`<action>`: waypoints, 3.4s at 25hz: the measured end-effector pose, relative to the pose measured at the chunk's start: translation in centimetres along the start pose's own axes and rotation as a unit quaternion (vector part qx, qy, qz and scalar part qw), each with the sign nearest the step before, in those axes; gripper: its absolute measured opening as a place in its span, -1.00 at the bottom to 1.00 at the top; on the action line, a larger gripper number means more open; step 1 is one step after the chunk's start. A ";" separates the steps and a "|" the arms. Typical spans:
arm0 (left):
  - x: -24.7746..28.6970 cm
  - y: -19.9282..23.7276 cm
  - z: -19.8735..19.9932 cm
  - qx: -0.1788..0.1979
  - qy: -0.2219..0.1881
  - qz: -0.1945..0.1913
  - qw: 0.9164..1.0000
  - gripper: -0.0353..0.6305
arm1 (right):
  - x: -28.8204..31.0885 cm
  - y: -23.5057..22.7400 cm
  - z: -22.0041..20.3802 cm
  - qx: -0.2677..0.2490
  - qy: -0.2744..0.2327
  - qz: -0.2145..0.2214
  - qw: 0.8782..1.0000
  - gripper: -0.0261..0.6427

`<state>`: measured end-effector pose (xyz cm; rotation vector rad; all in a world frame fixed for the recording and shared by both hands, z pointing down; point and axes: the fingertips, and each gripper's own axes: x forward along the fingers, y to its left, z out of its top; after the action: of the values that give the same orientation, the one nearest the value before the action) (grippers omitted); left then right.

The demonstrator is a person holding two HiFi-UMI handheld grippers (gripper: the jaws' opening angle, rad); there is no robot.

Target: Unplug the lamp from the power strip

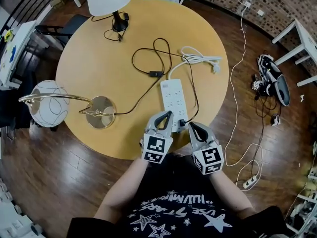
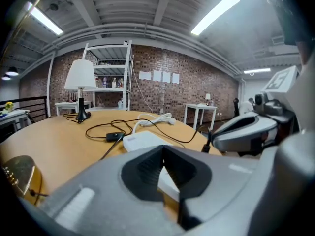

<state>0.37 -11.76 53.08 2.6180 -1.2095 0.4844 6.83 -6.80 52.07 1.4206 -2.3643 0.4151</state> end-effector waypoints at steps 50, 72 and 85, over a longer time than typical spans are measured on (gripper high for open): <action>2.3 -0.7 -2.5 0.020 0.079 -0.022 0.996 -0.89 | 3.4 2.0 -1.8 -0.025 0.078 0.045 0.996 -0.71; 2.7 -1.2 -2.5 0.067 0.095 -0.013 0.993 -0.89 | 3.2 1.9 -0.7 -0.029 0.081 0.004 0.996 -0.75; 2.8 -1.3 -2.5 0.052 0.101 -0.019 0.993 -0.89 | 3.3 1.9 -0.7 -0.049 0.090 -0.005 0.995 -0.75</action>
<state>2.55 -12.04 56.41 2.5951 -1.0951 0.8042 3.86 -8.21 54.03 1.2941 -2.2009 0.4015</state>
